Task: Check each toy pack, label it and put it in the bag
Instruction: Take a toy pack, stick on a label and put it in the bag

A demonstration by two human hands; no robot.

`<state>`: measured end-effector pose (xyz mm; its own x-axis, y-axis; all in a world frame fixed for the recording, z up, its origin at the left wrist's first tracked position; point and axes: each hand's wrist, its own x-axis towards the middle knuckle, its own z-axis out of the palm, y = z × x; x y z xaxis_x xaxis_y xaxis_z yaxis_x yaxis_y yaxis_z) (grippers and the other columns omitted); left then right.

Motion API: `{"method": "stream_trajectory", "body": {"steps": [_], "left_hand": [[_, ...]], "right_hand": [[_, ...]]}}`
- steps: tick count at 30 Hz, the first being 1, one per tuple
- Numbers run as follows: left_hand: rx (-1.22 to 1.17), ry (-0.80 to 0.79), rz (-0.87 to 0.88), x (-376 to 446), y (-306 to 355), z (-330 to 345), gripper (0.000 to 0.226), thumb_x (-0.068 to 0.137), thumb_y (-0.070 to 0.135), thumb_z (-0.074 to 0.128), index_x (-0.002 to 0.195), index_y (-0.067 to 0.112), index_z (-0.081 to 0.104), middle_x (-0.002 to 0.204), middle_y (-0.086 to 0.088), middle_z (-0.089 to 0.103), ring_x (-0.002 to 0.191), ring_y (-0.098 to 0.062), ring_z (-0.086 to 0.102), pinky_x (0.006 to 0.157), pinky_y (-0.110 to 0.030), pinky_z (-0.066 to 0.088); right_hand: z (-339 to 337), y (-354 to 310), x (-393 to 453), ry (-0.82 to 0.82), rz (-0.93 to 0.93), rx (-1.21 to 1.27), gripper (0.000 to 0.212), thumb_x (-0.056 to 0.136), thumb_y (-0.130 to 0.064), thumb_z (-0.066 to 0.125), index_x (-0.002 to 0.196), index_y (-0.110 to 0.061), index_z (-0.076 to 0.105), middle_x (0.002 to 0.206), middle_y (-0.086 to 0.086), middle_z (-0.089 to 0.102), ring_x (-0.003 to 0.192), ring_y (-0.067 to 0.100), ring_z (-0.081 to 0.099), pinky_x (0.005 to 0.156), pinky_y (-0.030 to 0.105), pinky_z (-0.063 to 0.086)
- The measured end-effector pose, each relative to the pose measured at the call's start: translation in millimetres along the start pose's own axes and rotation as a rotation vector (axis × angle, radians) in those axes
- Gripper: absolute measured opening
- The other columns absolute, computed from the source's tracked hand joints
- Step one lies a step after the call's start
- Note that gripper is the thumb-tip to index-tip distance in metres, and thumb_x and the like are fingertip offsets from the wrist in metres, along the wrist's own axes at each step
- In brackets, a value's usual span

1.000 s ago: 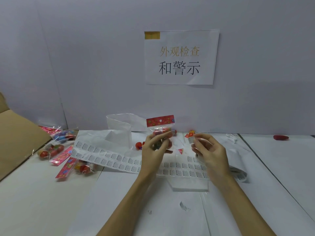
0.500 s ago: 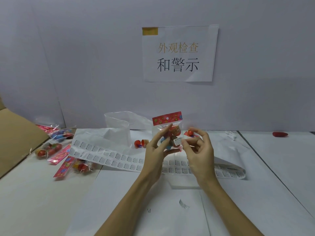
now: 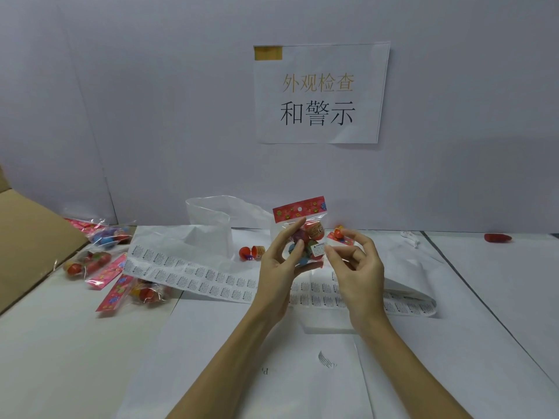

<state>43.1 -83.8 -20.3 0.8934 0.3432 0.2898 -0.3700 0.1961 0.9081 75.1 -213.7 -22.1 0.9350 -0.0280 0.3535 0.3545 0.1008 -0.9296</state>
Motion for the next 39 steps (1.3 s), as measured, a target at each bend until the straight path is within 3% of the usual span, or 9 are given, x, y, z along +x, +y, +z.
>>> {"method": "stream_trajectory", "body": {"steps": [10, 20, 27, 30, 32, 34, 36, 39], "left_hand": [[0.043, -0.037, 0.03, -0.4, 0.5, 0.6, 0.052, 0.092, 0.027, 0.079, 0.139, 0.04, 0.062, 0.132, 0.01, 0.068, 0.117, -0.023, 0.071, 0.089, -0.043, 0.063], [0.038, -0.029, 0.037, -0.3, -0.5, 0.3, 0.058, 0.088, 0.021, 0.082, 0.138, 0.042, 0.063, 0.136, 0.006, 0.067, 0.118, -0.026, 0.071, 0.088, -0.039, 0.063], [0.047, -0.009, 0.049, 0.3, -2.3, 1.7, 0.055, 0.089, 0.014, 0.08, 0.134, 0.043, 0.066, 0.135, 0.004, 0.067, 0.117, -0.024, 0.071, 0.085, -0.037, 0.063], [0.057, -0.018, 0.056, -0.1, -3.3, 4.5, 0.054, 0.09, 0.014, 0.08, 0.134, 0.043, 0.066, 0.131, 0.01, 0.068, 0.116, -0.022, 0.071, 0.084, -0.035, 0.063], [0.063, -0.007, 0.056, 0.5, -3.1, 1.9, 0.054, 0.091, 0.012, 0.079, 0.132, 0.045, 0.067, 0.129, 0.015, 0.068, 0.116, -0.02, 0.07, 0.083, -0.033, 0.063], [0.052, -0.018, 0.064, 0.4, -2.6, -2.5, 0.055, 0.092, 0.01, 0.078, 0.134, 0.042, 0.066, 0.129, 0.014, 0.068, 0.116, -0.021, 0.071, 0.083, -0.033, 0.063], [0.053, -0.037, 0.066, -0.2, -0.4, -3.7, 0.054, 0.092, 0.012, 0.078, 0.136, 0.041, 0.065, 0.128, 0.012, 0.069, 0.115, -0.021, 0.071, 0.083, -0.032, 0.063], [0.079, -0.087, 0.058, -1.6, 1.7, 0.0, 0.053, 0.093, 0.018, 0.079, 0.137, 0.042, 0.063, 0.127, 0.012, 0.07, 0.114, -0.02, 0.072, 0.085, -0.031, 0.062]], "right_hand": [[-0.7, 1.7, 1.3, 0.005, 0.058, 0.045, 0.032, 0.089, -0.021, 0.081, 0.118, -0.028, 0.067, 0.092, -0.005, 0.079, 0.088, 0.012, 0.076, 0.089, 0.038, 0.062], [-0.7, 0.5, 0.4, -0.017, 0.05, 0.03, 0.028, 0.091, -0.017, 0.079, 0.116, -0.023, 0.07, 0.095, 0.001, 0.077, 0.09, 0.015, 0.075, 0.089, 0.042, 0.063], [0.7, 1.7, -1.4, 0.027, -0.073, -0.017, 0.036, 0.09, -0.013, 0.08, 0.119, -0.024, 0.061, 0.093, -0.005, 0.077, 0.089, 0.011, 0.075, 0.084, 0.028, 0.062], [5.3, 5.2, -3.6, 0.097, -0.165, -0.112, 0.051, 0.087, -0.013, 0.083, 0.128, -0.024, 0.054, 0.12, -0.007, 0.064, 0.103, 0.005, 0.068, 0.079, 0.016, 0.058], [2.9, 5.0, 1.2, 0.13, -0.098, -0.101, 0.055, 0.088, -0.02, 0.081, 0.133, -0.025, 0.051, 0.131, -0.006, 0.056, 0.108, 0.002, 0.065, 0.078, 0.012, 0.056], [-2.6, 3.0, 6.8, 0.079, 0.051, -0.019, 0.044, 0.091, -0.036, 0.076, 0.129, -0.032, 0.054, 0.12, -0.005, 0.07, 0.099, 0.004, 0.071, 0.079, 0.018, 0.06], [-4.8, 1.3, 7.8, -0.043, 0.151, -0.022, 0.043, 0.088, -0.052, 0.072, 0.124, -0.033, 0.06, 0.096, -0.007, 0.077, 0.083, 0.005, 0.074, 0.078, 0.027, 0.062], [-0.7, 0.8, 5.3, -0.138, 0.142, -0.053, 0.043, 0.079, -0.062, 0.072, 0.111, -0.032, 0.072, 0.08, -0.008, 0.073, 0.067, 0.003, 0.068, 0.061, 0.02, 0.056]]}}
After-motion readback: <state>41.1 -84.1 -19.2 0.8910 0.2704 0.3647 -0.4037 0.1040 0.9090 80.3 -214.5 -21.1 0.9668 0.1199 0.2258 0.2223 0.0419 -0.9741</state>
